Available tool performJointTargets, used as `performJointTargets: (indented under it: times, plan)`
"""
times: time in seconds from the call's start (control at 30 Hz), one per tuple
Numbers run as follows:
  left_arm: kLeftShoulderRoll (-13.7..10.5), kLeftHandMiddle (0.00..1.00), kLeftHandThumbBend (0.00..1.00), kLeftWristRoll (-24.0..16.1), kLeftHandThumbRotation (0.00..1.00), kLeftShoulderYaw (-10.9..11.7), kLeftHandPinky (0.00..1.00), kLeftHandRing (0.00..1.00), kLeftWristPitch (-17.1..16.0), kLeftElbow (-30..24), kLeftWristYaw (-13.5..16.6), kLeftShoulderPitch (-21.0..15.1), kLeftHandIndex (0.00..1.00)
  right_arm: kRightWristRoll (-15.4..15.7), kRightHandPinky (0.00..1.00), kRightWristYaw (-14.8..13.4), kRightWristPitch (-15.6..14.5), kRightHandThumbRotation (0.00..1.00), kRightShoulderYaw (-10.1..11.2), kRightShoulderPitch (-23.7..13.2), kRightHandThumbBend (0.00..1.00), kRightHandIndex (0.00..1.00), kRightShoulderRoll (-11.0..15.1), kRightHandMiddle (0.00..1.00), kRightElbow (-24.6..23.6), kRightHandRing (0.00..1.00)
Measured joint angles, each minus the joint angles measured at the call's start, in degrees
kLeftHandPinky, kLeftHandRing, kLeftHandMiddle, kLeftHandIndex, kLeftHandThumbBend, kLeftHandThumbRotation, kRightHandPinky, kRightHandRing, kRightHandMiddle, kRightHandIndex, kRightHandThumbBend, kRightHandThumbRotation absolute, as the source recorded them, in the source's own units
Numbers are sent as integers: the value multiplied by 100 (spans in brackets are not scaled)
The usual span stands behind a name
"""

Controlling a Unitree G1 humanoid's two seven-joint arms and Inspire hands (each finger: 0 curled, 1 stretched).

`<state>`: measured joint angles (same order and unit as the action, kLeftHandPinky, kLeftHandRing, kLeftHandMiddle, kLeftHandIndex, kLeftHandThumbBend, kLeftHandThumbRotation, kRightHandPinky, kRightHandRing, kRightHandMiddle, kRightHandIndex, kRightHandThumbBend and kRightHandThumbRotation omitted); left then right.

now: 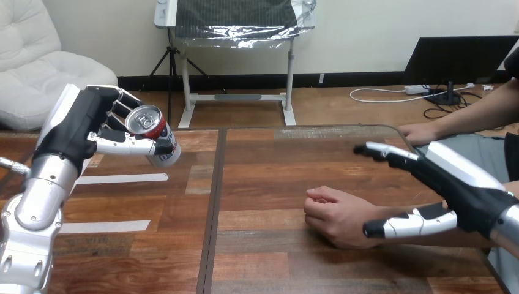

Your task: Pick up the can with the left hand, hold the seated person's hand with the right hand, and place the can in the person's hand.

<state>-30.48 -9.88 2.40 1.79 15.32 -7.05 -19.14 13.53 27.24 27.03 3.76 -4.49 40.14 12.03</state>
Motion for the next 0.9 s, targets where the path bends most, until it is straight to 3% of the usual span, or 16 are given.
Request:
performJointTargets:
  times: [0.5, 0.9]
  plan:
    - [0, 39, 80, 1, 0, 0, 29, 35, -3, 0, -10, 0, 41, 275, 90, 54, 103, 54, -189, -169, 100, 91, 204, 92, 387, 91]
    - [0, 39, 80, 10, 0, 1, 29, 35, -4, 0, -17, 0, 42, 687, 89, 111, 100, 48, -364, -407, 100, 88, 357, 90, 515, 89]
